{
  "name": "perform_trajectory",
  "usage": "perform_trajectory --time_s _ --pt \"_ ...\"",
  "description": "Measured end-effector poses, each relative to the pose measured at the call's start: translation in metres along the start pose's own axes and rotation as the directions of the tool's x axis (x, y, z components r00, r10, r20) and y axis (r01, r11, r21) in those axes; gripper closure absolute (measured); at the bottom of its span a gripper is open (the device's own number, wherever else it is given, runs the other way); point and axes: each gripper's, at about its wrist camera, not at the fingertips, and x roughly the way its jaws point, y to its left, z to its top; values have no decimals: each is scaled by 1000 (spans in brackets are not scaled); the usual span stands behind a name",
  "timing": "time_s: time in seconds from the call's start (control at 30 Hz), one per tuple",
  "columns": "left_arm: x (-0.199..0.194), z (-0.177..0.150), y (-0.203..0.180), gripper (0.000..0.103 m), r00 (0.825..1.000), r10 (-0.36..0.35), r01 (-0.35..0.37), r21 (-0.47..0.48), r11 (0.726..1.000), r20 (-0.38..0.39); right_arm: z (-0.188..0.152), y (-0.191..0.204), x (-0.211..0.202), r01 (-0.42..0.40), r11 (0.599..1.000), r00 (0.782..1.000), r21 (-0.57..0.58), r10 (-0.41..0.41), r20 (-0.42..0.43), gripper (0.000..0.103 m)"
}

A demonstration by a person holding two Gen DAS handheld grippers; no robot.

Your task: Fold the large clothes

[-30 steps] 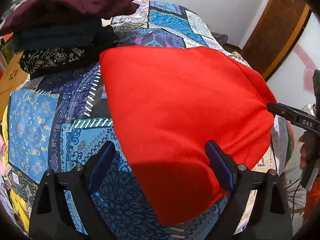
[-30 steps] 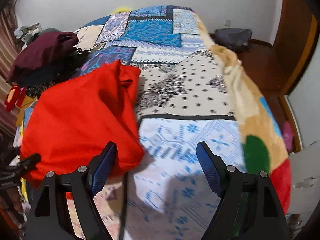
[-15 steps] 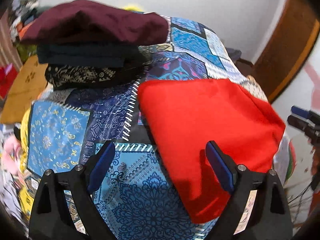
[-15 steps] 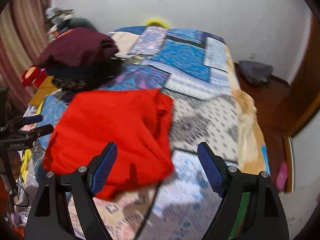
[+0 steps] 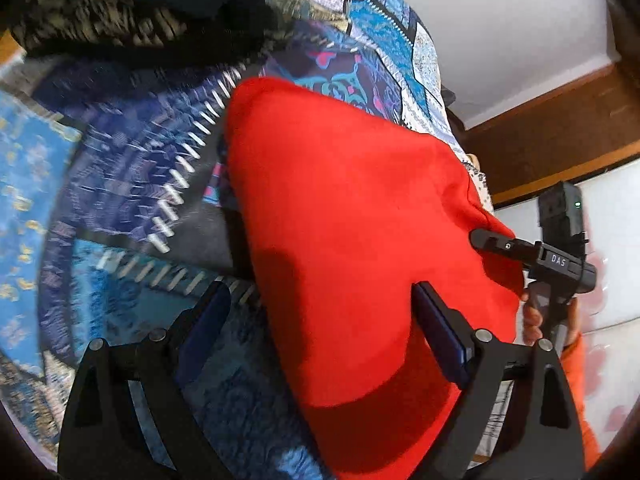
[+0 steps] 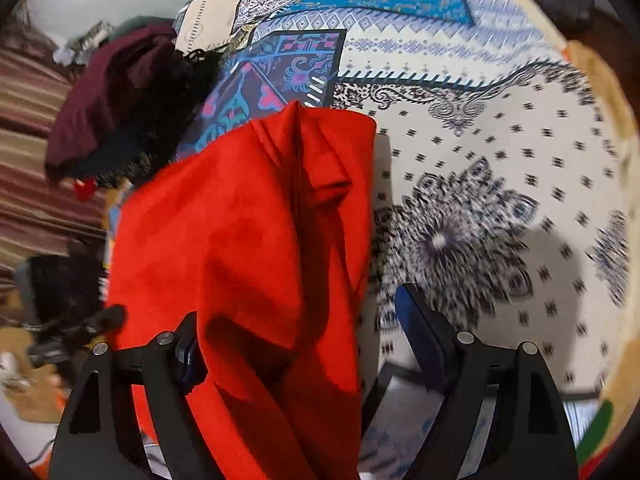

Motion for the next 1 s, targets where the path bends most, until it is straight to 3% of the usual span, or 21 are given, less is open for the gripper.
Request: perform_trajectory --time_s 0.2,0.37,0.43,0.53,0.6,0.7,0.77,0.87,1.0 --pt "22 19 3 11 992 -116 113 -61 992 -46 21 -3 25 -98 994 988 46 103 -111 23" --pt "26 18 3 12 988 -150 147 -70 987 -40 27 -3 41 -137 986 979 94 149 -138 24" --pt "26 15 6 12 982 -186 183 -81 980 -38 22 5 48 -153 985 975 82 164 -152 44" --pt "25 8 14 23 970 -240 234 -117 965 -42 13 12 49 -158 984 976 82 168 -136 52" --pt "24 5 13 39 971 -232 225 -111 968 -52 7 14 49 -165 980 977 110 178 -119 60" --pt "15 0 8 56 977 -206 201 -94 975 -49 -4 14 44 -187 968 974 169 205 -98 74" --pt "4 -1 -4 64 984 -171 170 -38 985 -41 -14 18 34 -195 966 974 169 211 -81 78" --pt "-18 -7 -28 68 994 -111 112 61 992 -17 -29 43 11 -162 983 985 81 166 -43 81" --pt "-58 -9 -54 69 994 -101 94 148 985 39 -48 86 -16 -105 994 994 -38 105 13 81"
